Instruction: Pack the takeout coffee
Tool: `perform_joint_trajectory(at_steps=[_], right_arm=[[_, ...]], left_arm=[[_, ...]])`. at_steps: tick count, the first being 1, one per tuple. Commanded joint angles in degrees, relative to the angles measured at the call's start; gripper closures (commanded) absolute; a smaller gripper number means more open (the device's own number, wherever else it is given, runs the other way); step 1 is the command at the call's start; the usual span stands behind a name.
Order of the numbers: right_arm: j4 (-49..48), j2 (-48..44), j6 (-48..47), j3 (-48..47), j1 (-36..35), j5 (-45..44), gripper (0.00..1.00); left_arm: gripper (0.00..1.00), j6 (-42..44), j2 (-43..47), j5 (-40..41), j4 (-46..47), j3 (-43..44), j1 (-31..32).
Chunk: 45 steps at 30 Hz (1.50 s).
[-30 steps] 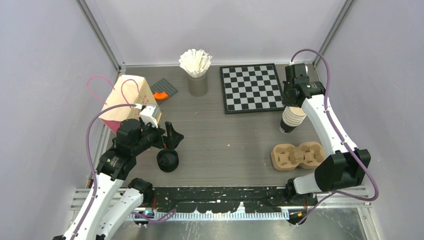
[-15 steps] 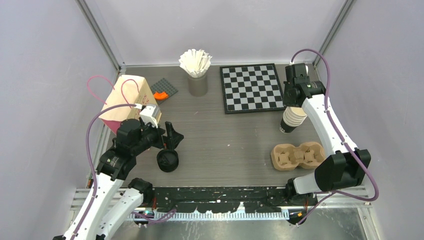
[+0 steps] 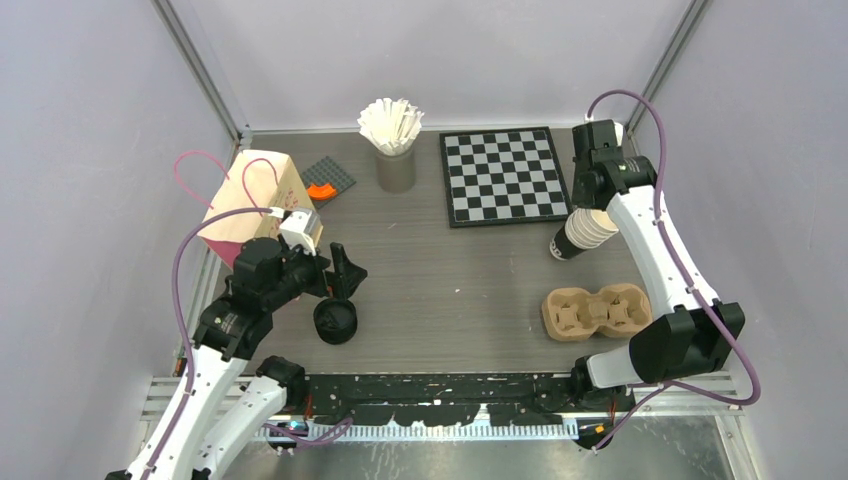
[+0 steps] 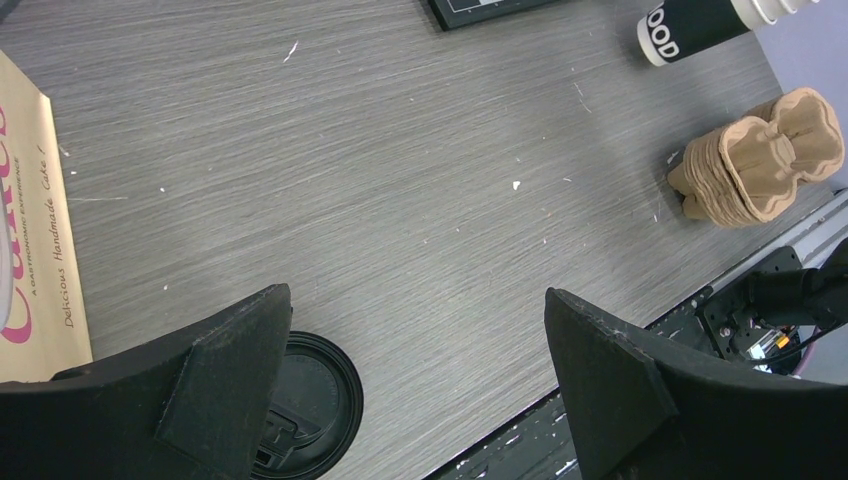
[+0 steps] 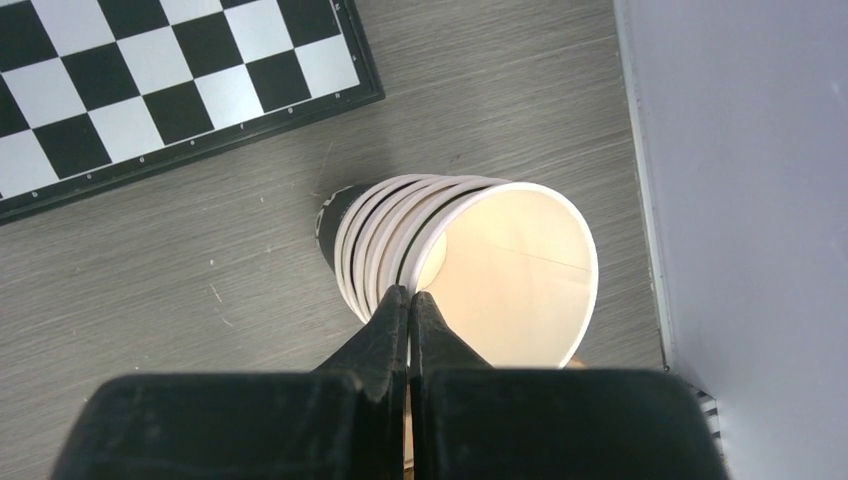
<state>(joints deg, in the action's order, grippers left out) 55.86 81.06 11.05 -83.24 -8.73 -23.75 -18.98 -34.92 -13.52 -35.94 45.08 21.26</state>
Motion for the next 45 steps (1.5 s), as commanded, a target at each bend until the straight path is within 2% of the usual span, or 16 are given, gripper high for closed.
perform_joint_trajectory(at_steps=[1,10,14,19,24,28,32,41,45], right_arm=[[1.1,0.4,-1.2,-4.5,-1.3,-5.8,1.0],[2.5,2.8,-2.8,-3.0,-5.7,-13.5,1.0],[6.0,4.5,-3.1,-5.0,-8.1,-20.3,1.0],[6.7,5.6,-3.6,-6.3,-9.7,-23.4,1.0],[5.9,7.3,-3.2,-2.9,-11.8,-25.9,1.0],[9.7,9.1,-3.8,-7.3,-13.3,-32.6,1.0],[10.3,8.6,-4.5,-10.1,-13.7,-32.0,1.0],[5.1,7.0,-5.0,-3.2,-13.8,-28.1,1.0],[8.4,7.8,-5.1,-8.2,-13.8,-30.1,1.0]], left_arm=[[0.0,1.2,0.6,0.3,0.6,-0.1,0.1],[0.0,1.1,0.8,0.3,0.7,-0.1,0.1],[0.0,1.1,0.6,0.2,0.7,-0.2,0.1],[0.0,1.0,0.3,0.2,0.5,0.0,0.1],[0.0,1.0,0.5,0.3,0.6,-0.2,0.1],[0.0,0.9,-0.1,0.0,0.6,-0.1,0.1],[0.0,1.0,-0.4,0.1,0.3,0.1,0.1],[0.0,1.0,-0.2,0.2,0.4,-0.1,0.1],[0.0,0.9,-0.5,0.1,0.2,0.1,0.1]])
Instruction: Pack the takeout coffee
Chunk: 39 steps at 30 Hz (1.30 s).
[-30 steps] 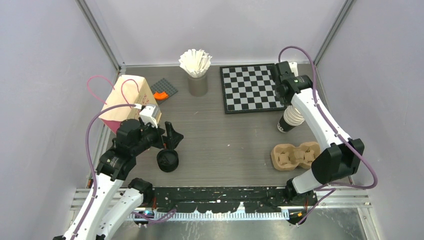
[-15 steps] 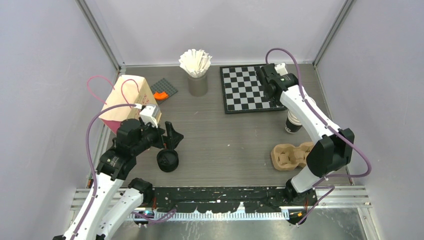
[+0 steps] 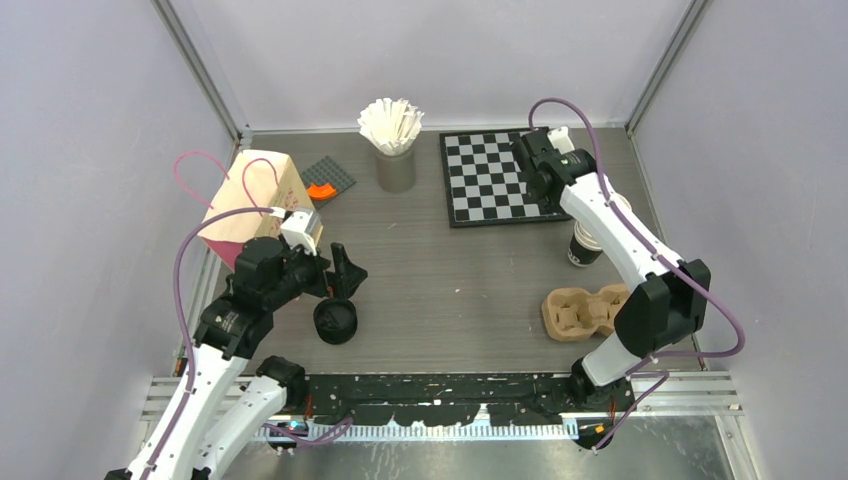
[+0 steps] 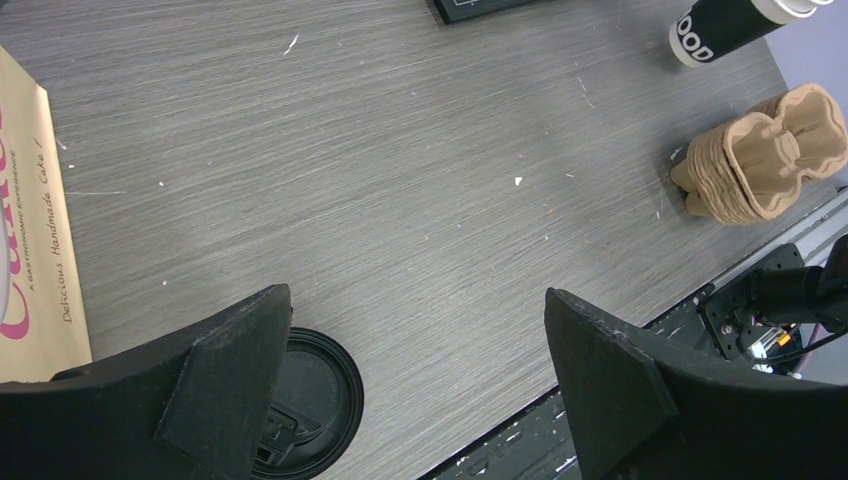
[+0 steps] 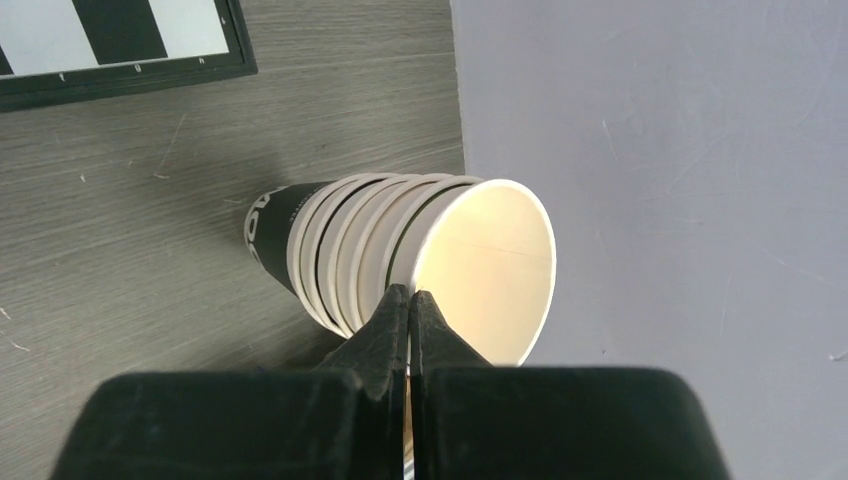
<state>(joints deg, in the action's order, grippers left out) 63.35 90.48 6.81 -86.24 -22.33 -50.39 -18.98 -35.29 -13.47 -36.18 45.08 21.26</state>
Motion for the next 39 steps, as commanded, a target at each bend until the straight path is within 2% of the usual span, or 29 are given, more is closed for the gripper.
perform_joint_trajectory(at_steps=[1,3,5,8,11,13,17,22,25,31,35,39], right_arm=[[2.7,-1.2,-0.5,-7.6,-0.2,-4.7,1.0],[5.4,-1.1,0.2,-12.0,-0.3,-6.1,1.0],[4.0,-2.4,0.5,-12.7,-0.4,-3.9,1.0],[0.8,-4.0,1.9,-7.2,-1.4,2.5,1.0],[-0.8,-3.6,1.5,-1.9,-4.4,4.4,1.0],[-1.7,-3.5,0.1,0.4,-9.0,3.3,1.0],[-3.7,-5.2,-0.8,3.3,-16.1,1.5,1.0],[-3.8,-7.7,0.9,4.0,-21.9,0.9,1.0],[-5.4,-9.3,0.5,4.8,-25.8,2.4,1.0],[-15.7,-16.6,-3.0,13.8,-31.4,6.7,0.99],[-24.3,-23.1,-10.3,21.4,-35.6,7.6,0.99],[-30.2,-27.0,-14.7,26.0,-37.5,11.5,1.0]], left_arm=[[0.0,0.9,0.0,0.0,0.5,0.1,0.1],[0.0,0.8,0.0,-0.1,0.3,0.1,0.1],[0.0,0.7,0.2,-0.3,0.3,0.1,0.1],[0.0,-0.9,-0.3,-0.1,0.9,0.2,0.1],[0.02,-6.1,-2.1,-3.6,3.4,0.4,0.1],[0.05,-13.0,-3.9,-7.5,8.1,-0.6,0.1],[0.11,-27.8,-9.2,-15.5,25.9,-4.7,0.8],[0.14,-28.3,-18.1,-12.1,28.1,-1.1,4.8],[0.15,-30.1,-22.4,-11.2,32.5,-1.0,6.5],[0.19,-36.1,-31.6,-13.7,44.0,-1.9,7.5],[0.21,-40.4,-39.1,-19.3,52.0,-0.6,7.7],[0.26,-43.6,-44.2,-20.4,59.6,-0.6,8.5]])
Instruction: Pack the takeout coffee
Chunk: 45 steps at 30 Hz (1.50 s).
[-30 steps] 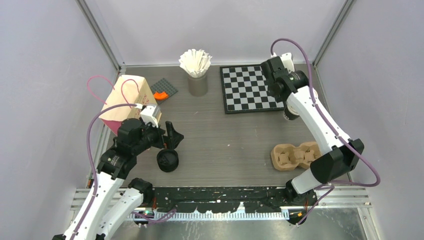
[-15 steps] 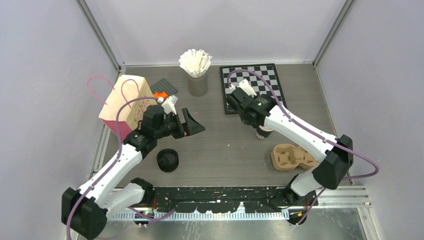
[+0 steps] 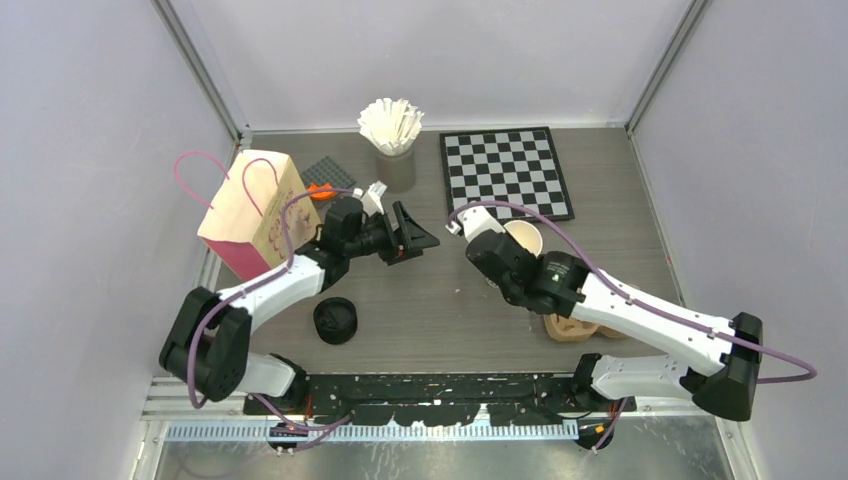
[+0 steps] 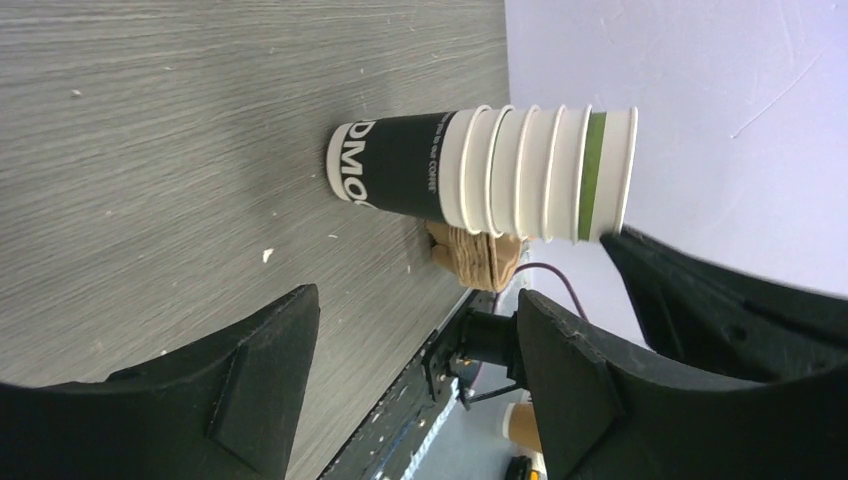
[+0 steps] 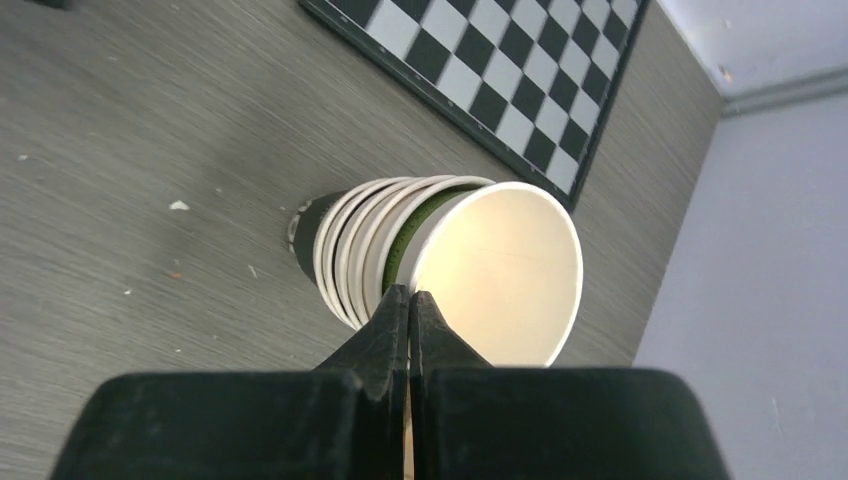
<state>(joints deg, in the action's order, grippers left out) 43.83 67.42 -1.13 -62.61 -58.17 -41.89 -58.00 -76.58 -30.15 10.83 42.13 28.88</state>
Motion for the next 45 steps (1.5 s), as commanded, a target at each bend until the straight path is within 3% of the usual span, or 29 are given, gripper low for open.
perform_joint_trajectory(at_steps=[1,8,23,31,40,45], right_arm=[[-11.7,-4.6,-7.9,3.2,-2.1,4.4,0.99],[-17.5,-7.8,-12.8,6.6,-4.0,8.1,0.99],[-12.1,-3.7,-18.1,0.6,-4.0,-6.7,1.0],[-11.6,-0.3,-16.5,-3.4,-3.1,-5.1,1.0],[1.1,0.0,-11.7,-15.8,-3.1,-7.4,1.0],[5.5,0.1,-9.5,-21.9,-4.2,-5.0,1.0]], left_arm=[[0.27,-5.0,-4.1,-4.0,13.8,2.6,1.2],[0.3,-5.6,-10.5,-6.7,18.5,5.5,4.7],[0.41,-1.8,-22.4,-6.4,20.3,11.0,6.6],[0.46,1.4,-27.5,-3.7,18.6,11.3,6.6],[0.48,7.6,-22.5,0.1,10.6,12.1,6.5],[0.47,12.2,-12.8,5.6,0.8,13.2,5.1]])
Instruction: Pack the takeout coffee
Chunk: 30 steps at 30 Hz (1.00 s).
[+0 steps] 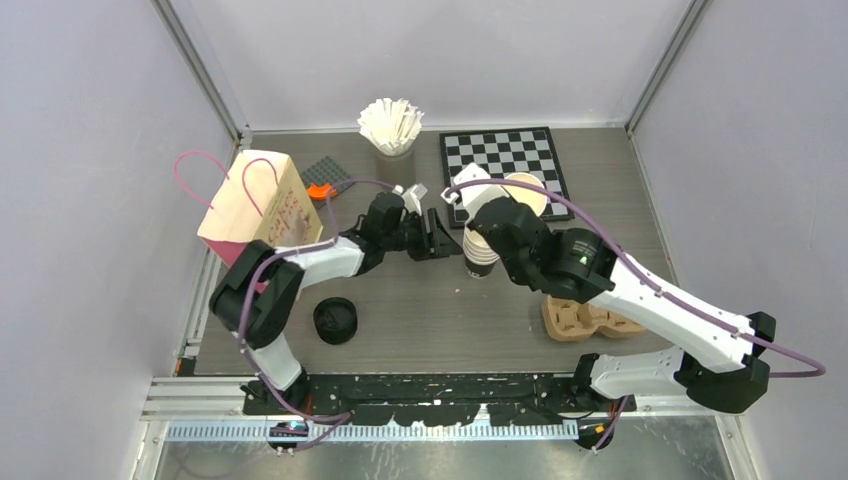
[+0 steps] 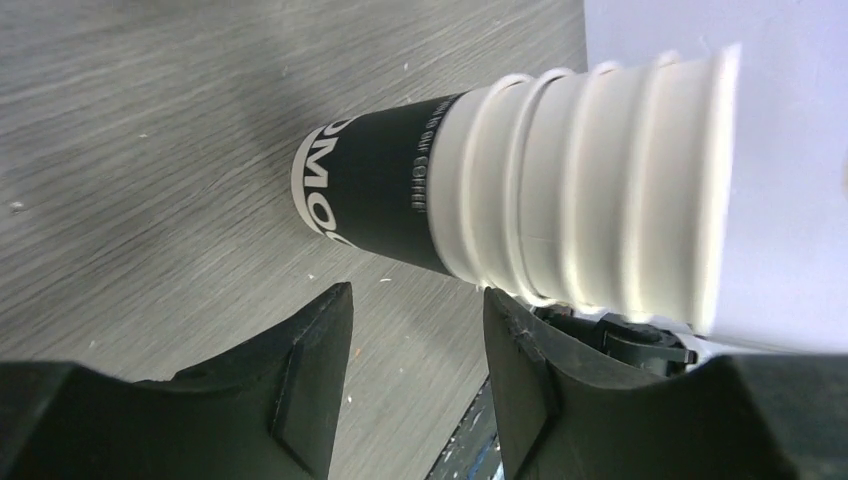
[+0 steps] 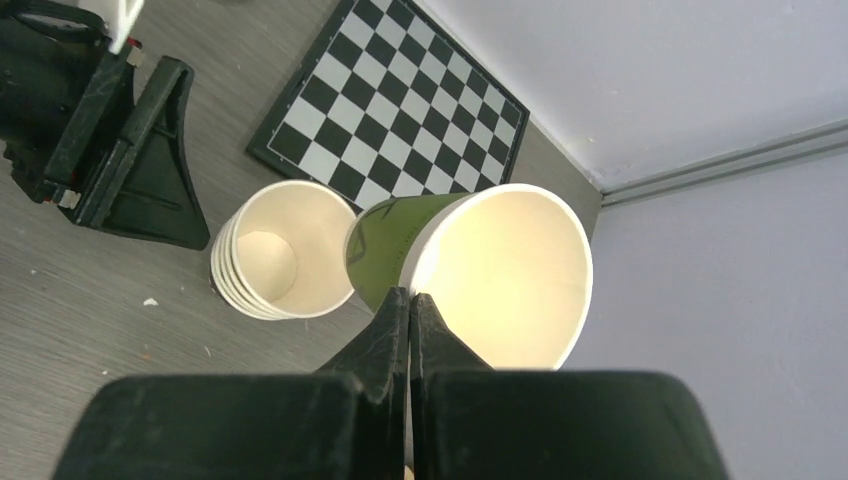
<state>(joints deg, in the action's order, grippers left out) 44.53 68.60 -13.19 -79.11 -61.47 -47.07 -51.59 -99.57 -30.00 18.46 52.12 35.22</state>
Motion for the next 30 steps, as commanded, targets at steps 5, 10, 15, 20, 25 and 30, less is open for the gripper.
perform_joint_trajectory(at_steps=[5,10,15,20,25,30], right_arm=[[1.9,0.0,4.0,-8.7,-2.5,7.0,1.0],[-6.4,2.3,6.0,-5.9,-3.5,16.9,1.0],[-14.2,6.2,6.0,1.9,-3.7,21.9,1.0],[-17.1,13.0,4.2,4.0,-4.6,24.8,1.0],[-19.1,19.2,2.8,5.2,-5.3,26.5,1.0],[-20.4,24.5,2.6,6.3,-6.5,25.3,0.99]], left_arm=[[0.42,12.8,24.1,16.6,-24.7,6.2,-3.4],[0.34,18.7,36.8,27.5,-40.6,10.6,-6.2],[0.29,24.1,46.4,36.2,-53.2,14.6,-8.2],[0.27,27.0,54.0,41.3,-59.3,15.5,-8.3],[0.27,27.5,61.6,42.8,-59.3,13.1,-8.2],[0.27,28.9,68.4,44.3,-57.0,10.0,-8.2]])
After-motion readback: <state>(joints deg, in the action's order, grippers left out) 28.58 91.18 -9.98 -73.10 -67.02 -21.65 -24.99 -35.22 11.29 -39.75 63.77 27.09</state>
